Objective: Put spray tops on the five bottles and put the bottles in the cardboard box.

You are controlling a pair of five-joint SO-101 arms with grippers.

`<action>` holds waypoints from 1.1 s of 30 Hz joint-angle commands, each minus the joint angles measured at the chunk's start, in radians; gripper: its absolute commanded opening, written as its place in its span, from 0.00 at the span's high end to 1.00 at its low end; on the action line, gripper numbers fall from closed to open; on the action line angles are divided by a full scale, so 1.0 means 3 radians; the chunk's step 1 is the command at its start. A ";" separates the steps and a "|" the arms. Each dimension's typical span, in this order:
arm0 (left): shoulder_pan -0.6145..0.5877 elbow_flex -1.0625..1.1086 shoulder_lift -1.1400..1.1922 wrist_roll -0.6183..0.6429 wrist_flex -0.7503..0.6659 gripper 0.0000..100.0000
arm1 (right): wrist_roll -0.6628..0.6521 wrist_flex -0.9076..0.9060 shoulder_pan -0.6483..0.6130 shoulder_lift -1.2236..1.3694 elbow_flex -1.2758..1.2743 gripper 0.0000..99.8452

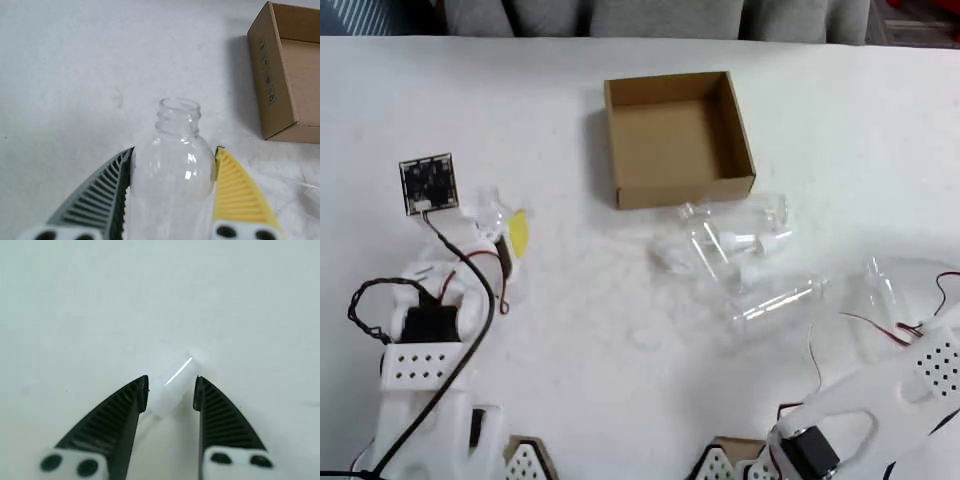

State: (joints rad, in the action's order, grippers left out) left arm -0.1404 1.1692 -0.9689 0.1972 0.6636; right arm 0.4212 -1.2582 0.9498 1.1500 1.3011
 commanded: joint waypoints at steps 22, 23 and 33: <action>0.0049 -0.0005 -0.0100 -0.0031 -0.0092 0.94 | -0.0460 0.0064 -0.0187 0.0187 0.0179 0.93; 0.0049 -0.0005 -0.0100 -0.0031 -0.0092 0.94 | -0.0506 0.0090 -0.0176 0.0161 0.0179 0.94; 0.0049 -0.0005 -0.0100 -0.0031 -0.0092 0.94 | -0.0982 -0.0534 -0.0217 -0.0299 0.0179 0.98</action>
State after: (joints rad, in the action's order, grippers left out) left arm -0.1404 1.1692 -0.9689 0.1972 0.6636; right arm 0.1895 -1.3257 0.9022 1.1792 1.3241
